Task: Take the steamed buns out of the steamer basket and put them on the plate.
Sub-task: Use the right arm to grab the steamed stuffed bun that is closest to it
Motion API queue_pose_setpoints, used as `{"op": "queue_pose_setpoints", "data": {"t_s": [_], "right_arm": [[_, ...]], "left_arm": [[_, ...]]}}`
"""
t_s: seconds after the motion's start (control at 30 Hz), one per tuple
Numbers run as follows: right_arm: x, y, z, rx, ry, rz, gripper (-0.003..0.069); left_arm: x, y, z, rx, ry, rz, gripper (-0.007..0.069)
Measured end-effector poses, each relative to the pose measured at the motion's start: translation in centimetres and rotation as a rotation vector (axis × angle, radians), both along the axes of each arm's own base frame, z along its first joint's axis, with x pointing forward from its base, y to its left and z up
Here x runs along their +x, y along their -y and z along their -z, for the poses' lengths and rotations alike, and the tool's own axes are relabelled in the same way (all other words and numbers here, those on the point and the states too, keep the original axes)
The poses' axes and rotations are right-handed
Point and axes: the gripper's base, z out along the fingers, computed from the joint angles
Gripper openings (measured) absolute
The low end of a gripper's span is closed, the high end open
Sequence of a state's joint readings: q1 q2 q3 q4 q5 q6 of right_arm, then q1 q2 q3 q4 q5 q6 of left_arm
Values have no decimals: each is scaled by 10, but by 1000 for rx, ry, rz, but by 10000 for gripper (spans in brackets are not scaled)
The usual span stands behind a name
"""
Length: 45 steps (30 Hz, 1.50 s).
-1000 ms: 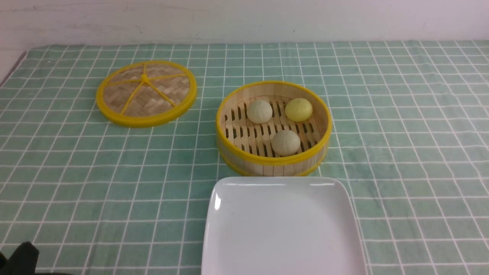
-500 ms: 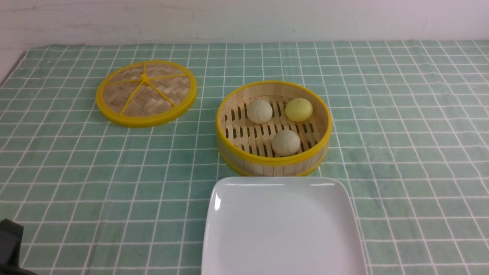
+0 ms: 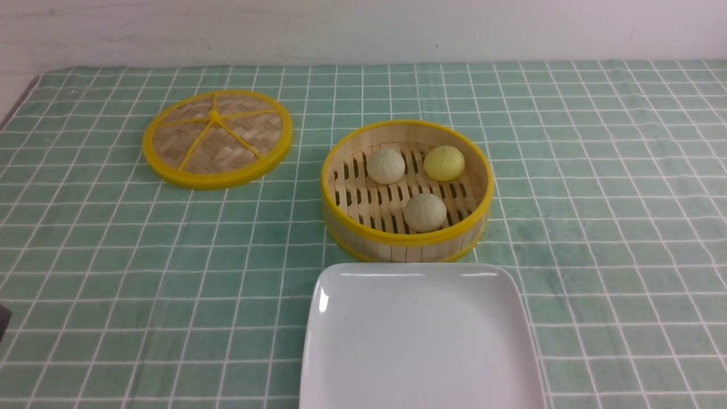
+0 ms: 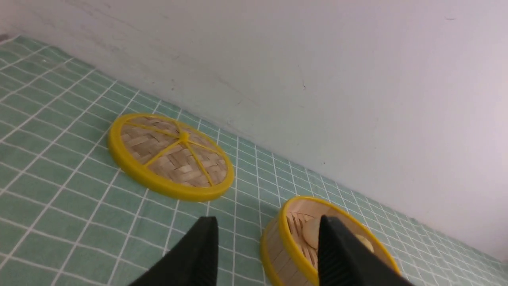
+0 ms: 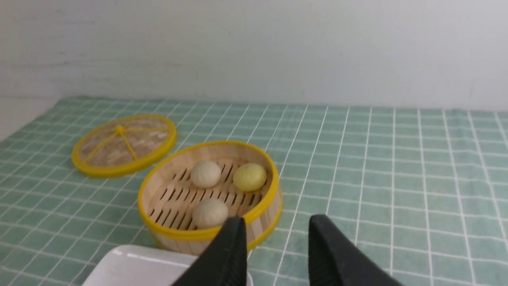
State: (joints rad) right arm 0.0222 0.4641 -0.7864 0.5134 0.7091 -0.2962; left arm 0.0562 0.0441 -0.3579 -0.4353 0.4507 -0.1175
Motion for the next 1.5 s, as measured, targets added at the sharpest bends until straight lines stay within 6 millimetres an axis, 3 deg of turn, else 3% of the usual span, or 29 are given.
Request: {"op": "queue_pose_setpoints", "data": {"t_s": [0.23, 0.47, 0.8, 1.17, 1.37, 1.5], "right_arm": [[41, -8, -4, -120, -142, -128, 243], [82, -15, -5, -117, -283, -216, 246], [139, -22, -21, -165, -316, -339, 267], [220, -30, -29, -193, -450, -487, 269], [256, -43, -17, -192, -473, -560, 320], [276, -71, 7, -226, -526, -632, 369]], "left_arm": [[29, 1, -14, 155, -175, 50, 368], [57, 4, -26, 284, -220, 129, 368], [69, 10, -33, 264, -156, 197, 368], [82, 18, -23, 246, -244, 312, 400], [83, 19, -26, 244, -213, 316, 426], [83, 19, -27, 220, -202, 315, 428]]}}
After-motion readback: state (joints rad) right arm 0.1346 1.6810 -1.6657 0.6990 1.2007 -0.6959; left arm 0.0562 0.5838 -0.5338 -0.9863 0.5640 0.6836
